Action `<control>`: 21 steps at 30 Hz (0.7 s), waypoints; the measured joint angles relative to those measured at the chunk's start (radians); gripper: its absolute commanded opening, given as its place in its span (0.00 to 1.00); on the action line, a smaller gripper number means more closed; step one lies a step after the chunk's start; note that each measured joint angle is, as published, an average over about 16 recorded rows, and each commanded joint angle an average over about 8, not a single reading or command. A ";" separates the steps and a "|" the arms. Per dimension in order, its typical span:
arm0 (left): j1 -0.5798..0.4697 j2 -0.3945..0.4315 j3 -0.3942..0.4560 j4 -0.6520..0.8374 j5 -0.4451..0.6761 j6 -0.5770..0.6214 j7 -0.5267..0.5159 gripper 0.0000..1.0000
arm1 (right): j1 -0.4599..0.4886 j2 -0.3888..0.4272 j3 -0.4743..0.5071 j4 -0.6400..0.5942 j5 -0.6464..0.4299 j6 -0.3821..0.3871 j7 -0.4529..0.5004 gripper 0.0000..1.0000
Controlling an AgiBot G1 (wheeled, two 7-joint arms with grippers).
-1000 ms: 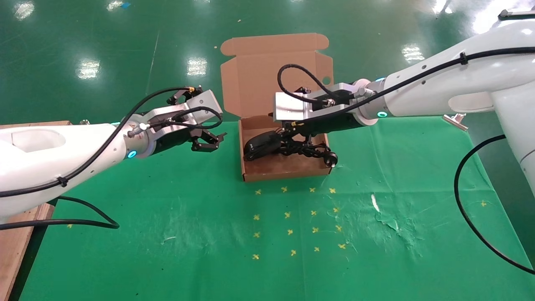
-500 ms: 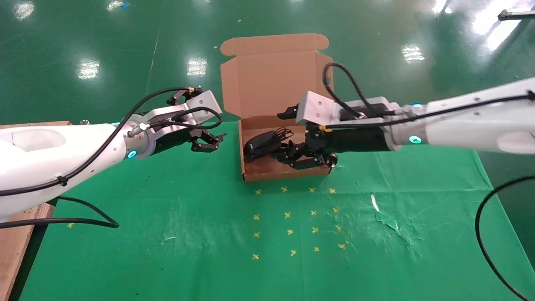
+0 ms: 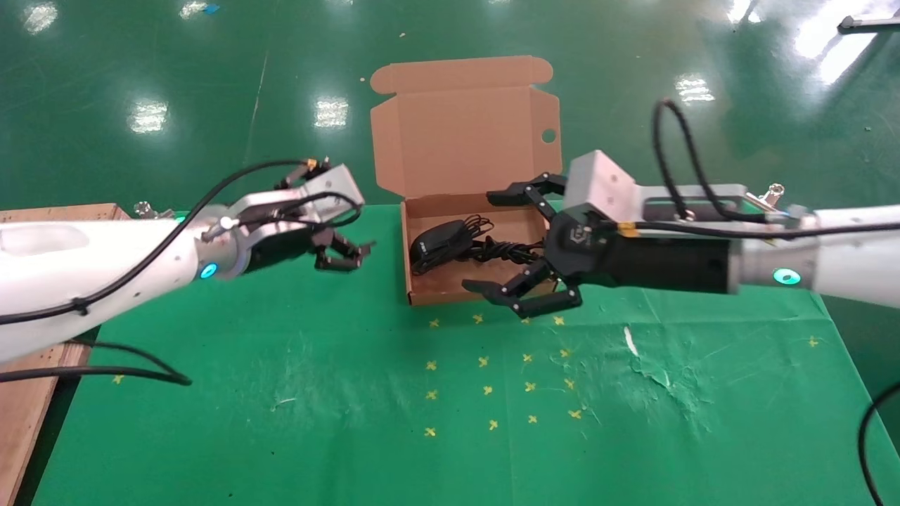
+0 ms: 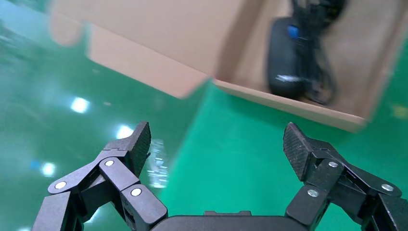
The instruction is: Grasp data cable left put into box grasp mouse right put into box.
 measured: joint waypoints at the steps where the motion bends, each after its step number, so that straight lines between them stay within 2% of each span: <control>1: 0.004 -0.006 -0.008 0.000 -0.022 0.011 0.009 1.00 | -0.011 0.011 0.006 0.011 0.017 -0.006 0.007 1.00; 21: 0.100 -0.134 -0.181 0.011 -0.531 0.264 0.216 1.00 | -0.224 0.240 0.133 0.243 0.362 -0.119 0.140 1.00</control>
